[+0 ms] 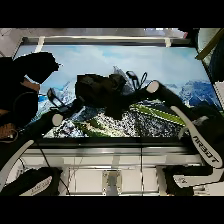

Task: Fold the clothes and pants, and hang the long-sleeved shirts on hangers.

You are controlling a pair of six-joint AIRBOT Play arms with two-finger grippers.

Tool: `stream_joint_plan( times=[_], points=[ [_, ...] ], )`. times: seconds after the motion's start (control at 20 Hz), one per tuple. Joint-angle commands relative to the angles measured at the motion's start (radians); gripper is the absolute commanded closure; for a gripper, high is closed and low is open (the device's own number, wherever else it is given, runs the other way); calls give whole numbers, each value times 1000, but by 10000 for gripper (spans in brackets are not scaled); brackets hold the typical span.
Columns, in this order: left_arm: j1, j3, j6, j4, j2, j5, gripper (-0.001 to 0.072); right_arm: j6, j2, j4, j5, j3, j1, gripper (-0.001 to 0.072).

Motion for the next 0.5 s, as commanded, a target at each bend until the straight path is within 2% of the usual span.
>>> stream_joint_plan(
  times=[0.0, 0.05, 0.15, 0.3, 0.35, 0.4, 0.45],
  points=[
    [182, 1, 19, 282, 163, -318, 684, 47, 154, -184, 261, 88, -141, 705],
    [230, 1, 38, 317, 212, -375, 684, 74, 212, -216, 275, 108, -188, 704],
    [277, 1, 134, 315, 278, -411, 684, 123, 296, -227, 266, 131, -261, 705],
    [267, 0, 146, 283, 303, -423, 684, 195, 310, -227, 285, 138, -296, 703],
    [257, 0, 146, 281, 299, -431, 684, 197, 296, -221, 289, 135, -295, 639],
    [247, 0, 146, 281, 299, -437, 684, 197, 279, -220, 293, 136, -293, 368],
    [241, 0, 146, 281, 299, -440, 684, 198, 262, -226, 293, 136, -293, 195]
  ],
)
